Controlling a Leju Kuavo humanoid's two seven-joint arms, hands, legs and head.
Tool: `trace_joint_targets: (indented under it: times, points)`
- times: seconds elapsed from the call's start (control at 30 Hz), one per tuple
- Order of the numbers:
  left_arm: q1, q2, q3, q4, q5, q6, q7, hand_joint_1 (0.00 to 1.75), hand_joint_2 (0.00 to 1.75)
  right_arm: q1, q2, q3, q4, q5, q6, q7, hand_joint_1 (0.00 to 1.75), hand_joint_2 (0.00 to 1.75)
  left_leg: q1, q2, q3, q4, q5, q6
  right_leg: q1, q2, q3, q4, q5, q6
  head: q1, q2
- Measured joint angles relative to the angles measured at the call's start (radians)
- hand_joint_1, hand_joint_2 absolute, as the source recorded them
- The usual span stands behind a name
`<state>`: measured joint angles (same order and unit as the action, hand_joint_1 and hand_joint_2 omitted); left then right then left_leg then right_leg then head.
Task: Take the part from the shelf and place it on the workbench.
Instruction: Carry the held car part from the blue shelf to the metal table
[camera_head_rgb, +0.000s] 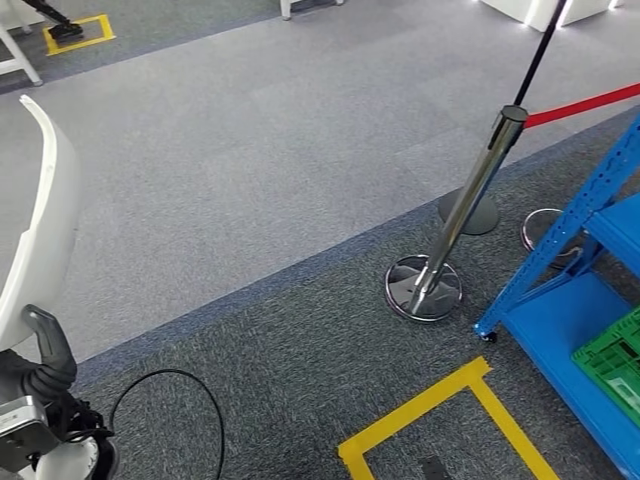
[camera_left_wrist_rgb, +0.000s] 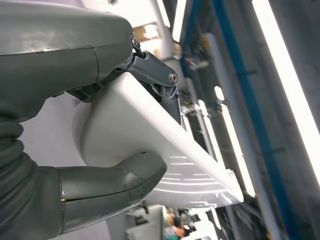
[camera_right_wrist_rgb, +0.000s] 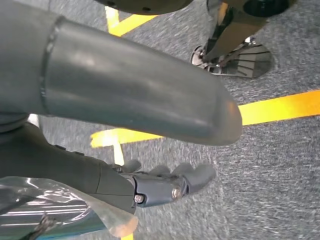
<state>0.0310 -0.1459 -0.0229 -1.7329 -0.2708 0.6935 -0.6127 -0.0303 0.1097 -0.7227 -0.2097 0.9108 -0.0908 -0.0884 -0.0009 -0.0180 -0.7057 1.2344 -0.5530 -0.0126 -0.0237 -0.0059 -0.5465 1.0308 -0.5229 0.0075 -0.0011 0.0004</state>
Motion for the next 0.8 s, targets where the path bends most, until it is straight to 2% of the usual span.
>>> trace_joint_targets:
  times: [0.03,0.07,0.1,0.13,0.17,0.2,0.23,0.27,0.33,0.37,0.43,0.47,0.5,0.53,0.57,0.6,0.63,0.67,0.7,0.73,0.8]
  points:
    - [0.003,0.001,-0.002,0.0,0.002,0.0,0.007,1.75,1.75,0.001,0.0,0.0,0.0,0.002,0.0,0.0,0.0,0.0,0.002,0.005,-0.029,0.057,-0.018,-0.001,0.002,-0.014,0.001,0.0,-0.002,-0.002,0.0,0.0]
    - [0.005,0.003,-0.004,0.0,0.002,0.0,0.012,1.75,1.75,0.001,0.0,-0.001,0.0,0.003,0.0,-0.001,0.0,0.0,0.003,0.007,-0.045,0.085,-0.02,0.0,0.003,-0.028,0.003,0.0,-0.005,-0.002,0.0,0.0]
    - [0.007,0.004,-0.004,0.0,0.002,0.0,0.015,1.75,1.75,0.001,0.0,-0.002,0.0,0.005,0.0,-0.002,0.0,0.0,0.003,0.008,-0.041,0.074,-0.001,0.002,0.004,-0.042,0.006,0.0,-0.008,-0.002,0.0,0.0]
    - [0.008,0.005,-0.004,0.0,0.001,0.0,0.017,1.75,1.75,0.0,0.0,-0.003,0.0,0.006,0.0,-0.003,0.0,0.0,0.002,0.014,-0.017,0.026,0.032,0.006,0.005,-0.054,0.01,0.0,-0.011,-0.001,0.0,0.0]
    - [0.008,0.007,-0.005,0.0,0.0,0.0,0.019,1.75,1.75,-0.001,0.0,-0.004,0.0,0.007,0.001,-0.005,0.0,0.0,-0.002,0.029,0.017,-0.044,0.068,0.013,0.005,-0.064,0.015,0.0,-0.015,0.001,0.0,0.0]
    - [0.008,0.008,-0.006,0.0,0.0,0.0,0.02,1.75,1.75,-0.001,0.0,-0.004,0.0,0.008,0.001,-0.005,0.0,0.0,-0.008,0.047,0.051,-0.109,0.091,0.019,0.007,-0.073,0.018,0.0,-0.019,0.005,0.0,0.0]
    - [0.007,0.009,-0.008,0.0,0.0,0.0,0.021,1.75,1.75,-0.002,0.0,-0.005,0.0,0.008,0.002,-0.006,0.0,0.0,-0.015,0.064,0.076,-0.157,0.102,0.025,0.008,-0.08,0.019,0.0,-0.023,0.01,0.0,0.0]
    - [0.007,0.011,-0.011,0.0,0.0,0.0,0.022,1.75,1.75,-0.003,0.0,-0.005,0.0,0.008,0.002,-0.008,0.0,0.0,-0.02,0.074,0.087,-0.182,0.101,0.03,0.009,-0.087,0.02,-0.001,-0.025,0.015,0.001,0.0]
    - [0.009,0.017,-0.017,0.0,0.0,0.0,0.024,1.75,1.75,-0.006,0.0,-0.006,0.0,0.01,0.001,-0.011,0.0,0.0,-0.025,0.066,0.092,-0.197,0.096,0.037,0.009,-0.101,0.026,-0.006,-0.027,0.025,0.002,0.0]
    - [0.011,0.02,-0.019,0.0,0.0,0.0,0.024,1.75,1.75,-0.007,0.0,-0.006,0.0,0.011,-0.002,-0.013,0.0,0.0,-0.023,0.06,0.097,-0.204,0.098,0.041,0.008,-0.096,0.029,-0.005,-0.031,0.03,0.002,0.0]
    - [0.009,0.026,-0.026,-0.001,0.0,0.0,0.024,1.75,1.75,-0.007,0.0,-0.007,0.0,0.012,-0.011,-0.019,0.0,0.0,-0.017,0.049,0.109,-0.22,0.102,0.051,0.006,-0.053,0.011,0.039,-0.061,0.036,0.005,0.0]
    - [0.009,0.027,-0.031,-0.001,0.0,0.0,0.023,1.75,1.75,-0.006,0.0,-0.008,0.0,0.012,-0.016,-0.023,0.0,0.0,-0.015,0.045,0.113,-0.223,0.103,0.054,0.005,-0.025,-0.019,0.095,-0.087,0.037,0.007,0.0]
    - [0.009,0.03,-0.036,-0.001,0.0,0.0,0.023,1.75,1.75,-0.004,0.0,-0.009,0.0,0.013,-0.02,-0.025,0.0,0.0,-0.014,0.04,0.114,-0.223,0.102,0.058,0.005,-0.006,-0.058,0.163,-0.114,0.037,0.008,0.0]
    - [0.01,0.032,-0.041,-0.001,0.0,0.0,0.024,1.75,1.75,-0.002,0.0,-0.01,0.0,0.014,-0.023,-0.026,0.0,0.0,-0.014,0.034,0.114,-0.223,0.101,0.059,0.006,0.002,-0.097,0.228,-0.133,0.039,0.01,0.0]
    - [0.012,0.034,-0.045,-0.001,0.001,0.0,0.025,1.75,1.75,0.0,0.0,-0.01,0.0,0.014,-0.025,-0.027,0.0,0.0,-0.015,0.028,0.115,-0.222,0.099,0.06,0.006,0.005,-0.127,0.268,-0.134,0.039,0.01,0.0]
    - [0.013,0.038,-0.048,-0.001,0.004,0.0,0.026,1.75,1.75,0.002,0.0,-0.011,0.0,0.015,-0.028,-0.028,0.0,0.0,-0.015,0.023,0.116,-0.222,0.098,0.061,0.006,0.005,-0.139,0.269,-0.114,0.04,0.01,0.0]
    - [0.014,0.041,-0.051,-0.001,0.007,0.0,0.029,1.75,1.75,0.003,-0.001,-0.011,0.0,0.016,-0.03,-0.03,0.0,0.0,-0.014,0.017,0.119,-0.22,0.095,0.059,0.005,0.005,-0.13,0.231,-0.076,0.04,0.011,0.0]
    - [0.015,0.043,-0.055,-0.001,0.01,0.0,0.031,1.75,1.75,0.003,-0.001,-0.012,0.0,0.017,-0.032,-0.031,0.0,0.0,-0.014,0.013,0.122,-0.218,0.092,0.057,0.005,0.005,-0.107,0.165,-0.031,0.039,0.011,0.0]
    - [0.015,0.046,-0.058,-0.001,0.012,0.0,0.034,1.75,1.75,0.001,-0.002,-0.012,0.0,0.018,-0.034,-0.032,0.0,0.0,-0.015,0.01,0.124,-0.214,0.088,0.053,0.005,0.006,-0.08,0.099,0.0,0.037,0.011,0.0]
    - [0.016,0.048,-0.061,-0.001,0.014,0.0,0.036,1.75,1.75,0.0,-0.003,-0.013,0.0,0.019,-0.034,-0.032,0.0,0.0,-0.016,0.007,0.123,-0.21,0.084,0.048,0.005,0.008,-0.056,0.046,0.019,0.034,0.01,0.0]
    - [0.017,0.051,-0.063,-0.001,0.018,0.0,0.038,1.75,1.75,-0.002,-0.003,-0.013,0.0,0.019,-0.035,-0.032,0.0,0.0,-0.018,0.004,0.119,-0.204,0.081,0.038,0.008,0.011,-0.036,0.008,0.02,0.025,0.009,0.0]
